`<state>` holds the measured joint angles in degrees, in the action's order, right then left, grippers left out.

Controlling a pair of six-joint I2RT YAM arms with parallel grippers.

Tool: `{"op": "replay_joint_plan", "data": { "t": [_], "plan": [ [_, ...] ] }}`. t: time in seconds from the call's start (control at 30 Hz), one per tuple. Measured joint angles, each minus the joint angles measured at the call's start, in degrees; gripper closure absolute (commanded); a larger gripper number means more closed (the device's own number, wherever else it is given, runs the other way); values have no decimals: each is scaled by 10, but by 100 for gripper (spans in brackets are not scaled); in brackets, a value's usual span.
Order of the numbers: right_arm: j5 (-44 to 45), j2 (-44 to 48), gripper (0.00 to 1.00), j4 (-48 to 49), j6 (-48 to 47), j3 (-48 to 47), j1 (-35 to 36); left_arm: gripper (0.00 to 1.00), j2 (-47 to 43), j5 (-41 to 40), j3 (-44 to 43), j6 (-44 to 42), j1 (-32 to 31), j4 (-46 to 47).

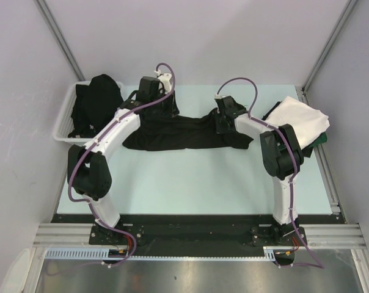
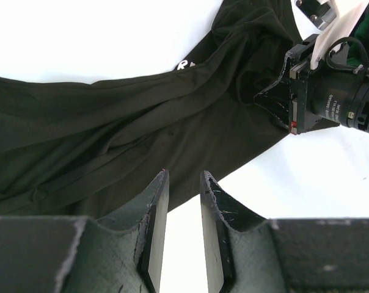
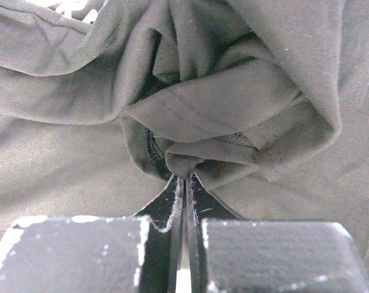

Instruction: Fold and stack the t-shirts

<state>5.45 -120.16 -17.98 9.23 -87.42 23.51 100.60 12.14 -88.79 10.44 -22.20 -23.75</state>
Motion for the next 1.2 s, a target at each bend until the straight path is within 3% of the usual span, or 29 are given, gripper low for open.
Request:
{"op": "replay_joint_plan", "data": {
  "t": [0.17, 0.37, 0.67, 1.2],
  "plan": [
    [-4, 8, 100, -9, -2, -7, -9, 70, -1, -1, 0, 0, 2, 0],
    [-1, 9, 100, -30, -19, -89, -39, 73, -1, -17, 0, -2, 4, 0],
    [7, 3, 100, -52, -37, -205, -103, 68, 25, -61, -2, -4, 26, -1],
    [21, -115, 100, -90, -52, -378, -141, 63, 95, -107, -57, -11, 68, -8]
  ]
}}
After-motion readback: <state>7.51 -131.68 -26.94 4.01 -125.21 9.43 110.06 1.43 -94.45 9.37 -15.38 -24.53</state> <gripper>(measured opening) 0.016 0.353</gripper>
